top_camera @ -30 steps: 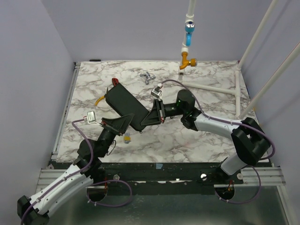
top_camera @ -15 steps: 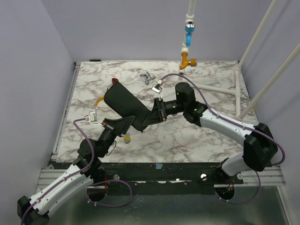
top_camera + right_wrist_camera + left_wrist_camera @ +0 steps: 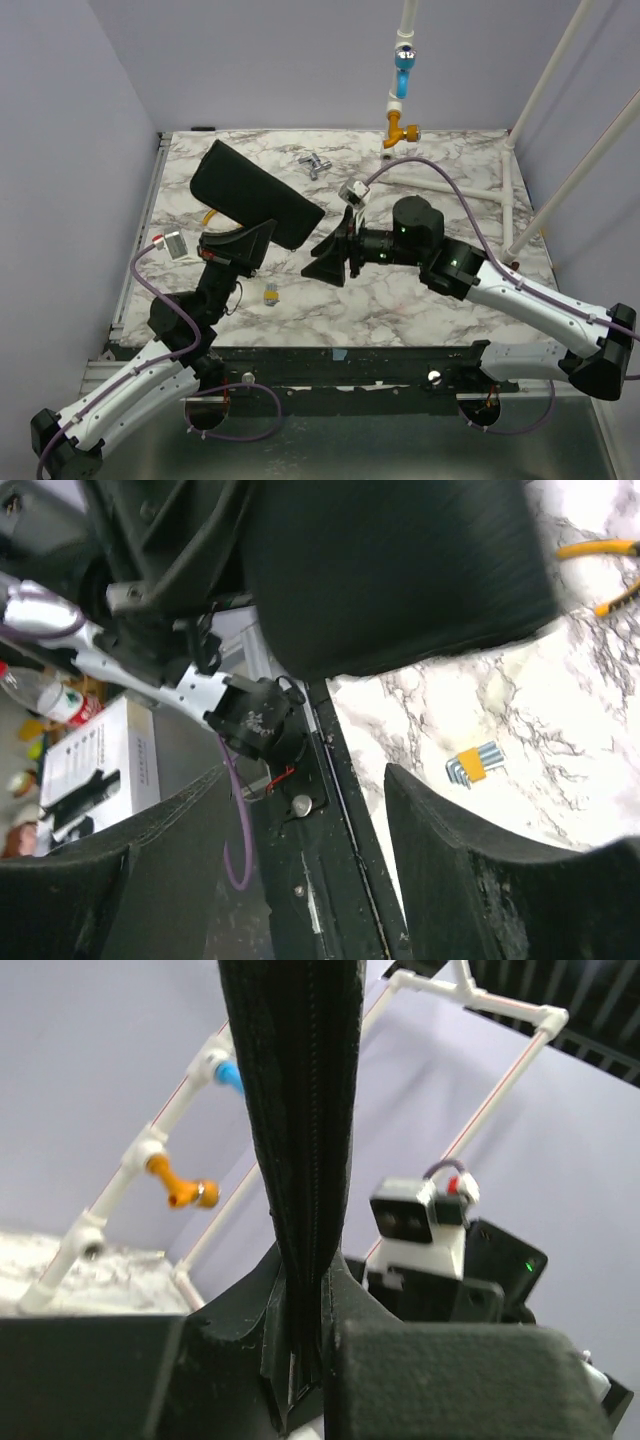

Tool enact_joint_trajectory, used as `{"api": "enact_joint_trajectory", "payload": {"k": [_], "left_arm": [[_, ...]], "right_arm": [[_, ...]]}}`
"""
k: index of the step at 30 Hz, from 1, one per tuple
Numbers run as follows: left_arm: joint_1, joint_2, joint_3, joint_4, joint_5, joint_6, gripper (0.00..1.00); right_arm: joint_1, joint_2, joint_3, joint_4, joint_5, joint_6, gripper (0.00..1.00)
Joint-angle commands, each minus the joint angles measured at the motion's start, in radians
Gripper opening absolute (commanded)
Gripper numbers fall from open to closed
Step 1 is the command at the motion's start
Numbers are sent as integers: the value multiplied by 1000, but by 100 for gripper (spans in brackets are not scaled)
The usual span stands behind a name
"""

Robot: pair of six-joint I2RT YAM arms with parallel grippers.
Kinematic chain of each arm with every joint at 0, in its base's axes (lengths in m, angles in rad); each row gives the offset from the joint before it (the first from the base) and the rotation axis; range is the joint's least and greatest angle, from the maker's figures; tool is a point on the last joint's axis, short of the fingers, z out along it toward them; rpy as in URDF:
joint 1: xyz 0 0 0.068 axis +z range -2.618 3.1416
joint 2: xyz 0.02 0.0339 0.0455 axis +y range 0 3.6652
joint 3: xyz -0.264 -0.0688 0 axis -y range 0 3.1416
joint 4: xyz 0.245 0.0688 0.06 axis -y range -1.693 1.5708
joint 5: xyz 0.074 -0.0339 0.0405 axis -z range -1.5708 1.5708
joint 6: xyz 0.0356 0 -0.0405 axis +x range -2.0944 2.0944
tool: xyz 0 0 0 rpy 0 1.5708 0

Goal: Sort the hair-cutting tools
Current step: Zip the hairdressing tool bag at the center of the board.

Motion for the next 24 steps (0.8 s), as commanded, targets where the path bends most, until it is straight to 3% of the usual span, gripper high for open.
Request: {"api": "enact_joint_trajectory", "payload": {"k": [1, 5, 14, 18, 24], "left_arm": [[-4, 57, 91, 242, 68, 112, 4], [-4, 85, 133, 281, 113, 106, 4], [-4, 80, 172, 299, 213, 100, 4], [-4, 80, 190, 292, 252, 113, 4], [-4, 81, 207, 261, 237, 130, 4]], "right_arm": [[118, -72, -69, 126, 320, -169, 65], [166, -169, -271, 477, 403, -253, 65], [180, -162, -350, 776, 441, -357, 63], [207, -141, -329, 842, 439, -383, 61], [311, -91, -221, 732, 543, -480, 60]]}}
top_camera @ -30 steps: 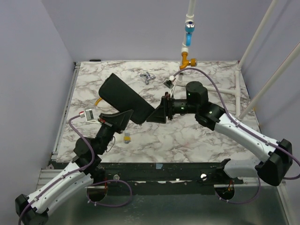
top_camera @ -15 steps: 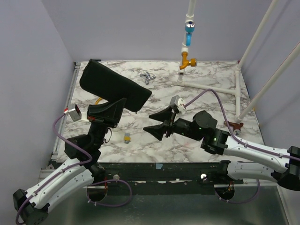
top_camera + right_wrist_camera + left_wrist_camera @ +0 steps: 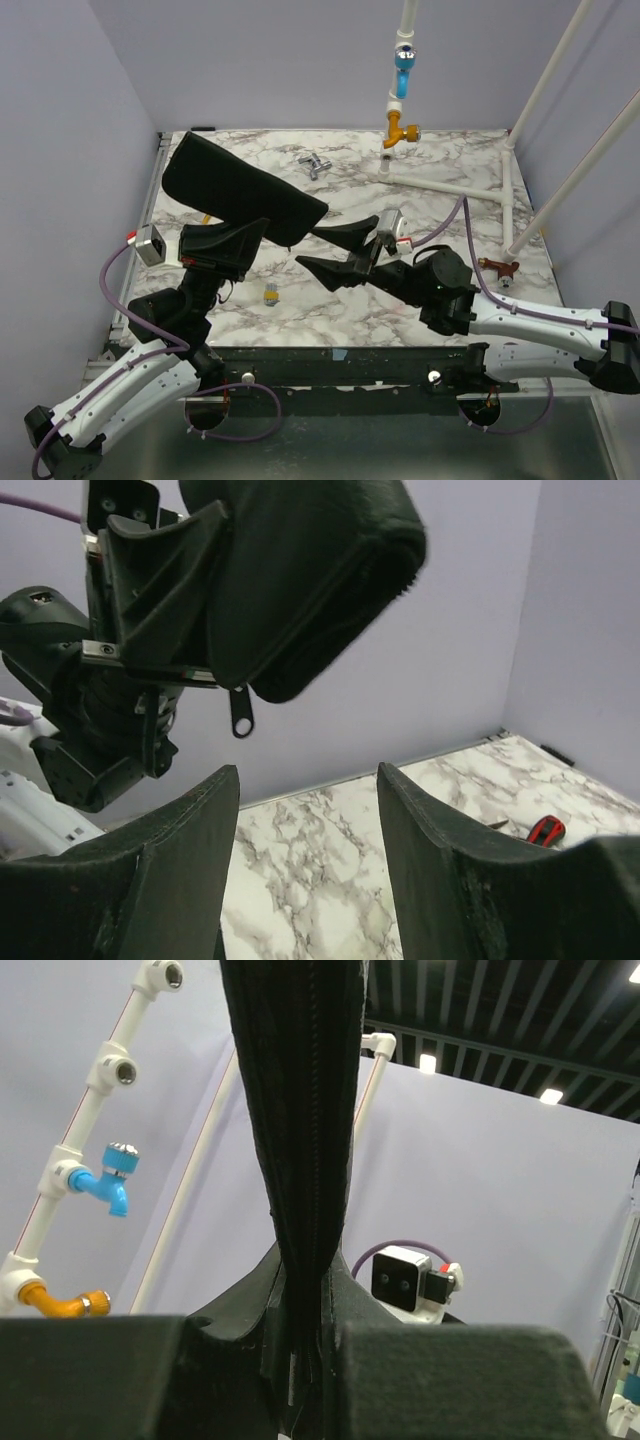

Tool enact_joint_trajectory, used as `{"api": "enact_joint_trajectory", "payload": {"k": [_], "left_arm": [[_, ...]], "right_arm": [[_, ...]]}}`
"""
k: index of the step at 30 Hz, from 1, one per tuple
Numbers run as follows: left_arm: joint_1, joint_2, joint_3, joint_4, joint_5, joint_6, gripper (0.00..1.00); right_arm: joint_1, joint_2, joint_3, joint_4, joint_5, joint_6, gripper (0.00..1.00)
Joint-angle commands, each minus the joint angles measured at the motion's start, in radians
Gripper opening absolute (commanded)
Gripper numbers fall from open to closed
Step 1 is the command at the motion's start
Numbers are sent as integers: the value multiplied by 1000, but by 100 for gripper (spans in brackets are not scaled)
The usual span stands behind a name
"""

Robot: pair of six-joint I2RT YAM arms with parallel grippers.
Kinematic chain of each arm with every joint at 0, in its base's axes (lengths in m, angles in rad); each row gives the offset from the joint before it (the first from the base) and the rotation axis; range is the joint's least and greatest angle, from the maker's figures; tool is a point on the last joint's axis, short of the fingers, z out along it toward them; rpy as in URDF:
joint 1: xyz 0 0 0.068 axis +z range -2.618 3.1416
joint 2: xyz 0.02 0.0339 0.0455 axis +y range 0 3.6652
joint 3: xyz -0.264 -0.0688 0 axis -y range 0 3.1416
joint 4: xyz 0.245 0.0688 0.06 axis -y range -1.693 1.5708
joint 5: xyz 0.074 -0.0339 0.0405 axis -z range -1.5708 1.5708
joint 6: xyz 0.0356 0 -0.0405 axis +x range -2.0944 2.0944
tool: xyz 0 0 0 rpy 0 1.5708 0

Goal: Sort the hair-cutting tools
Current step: Zip the hairdressing tool bag at the center of the board.

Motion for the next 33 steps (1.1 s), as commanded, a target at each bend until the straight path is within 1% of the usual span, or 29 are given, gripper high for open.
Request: {"api": "enact_joint_trajectory", "payload": {"k": [1, 8, 13, 17, 20, 29, 33], "left_arm": [[-4, -8, 46, 34, 24, 36, 4], [-5, 0, 59, 22, 18, 49, 4], [-4, -2, 58, 17, 14, 52, 3], [-4, -4, 54, 15, 14, 52, 3], [-4, -7, 52, 16, 15, 52, 3], [-3, -28, 39, 7, -10, 62, 3], [-4, -37, 33, 1, -24, 66, 3]], "right_arm": [[77, 33, 94, -40, 119, -98, 60], [179, 90, 163, -69, 245, -195, 60], [202, 137, 217, -96, 331, -211, 60], [208, 170, 256, -123, 404, -207, 57], [215, 180, 266, -125, 429, -205, 52], [234, 178, 262, -108, 434, -192, 28], [244, 182, 269, -116, 437, -192, 19]]}}
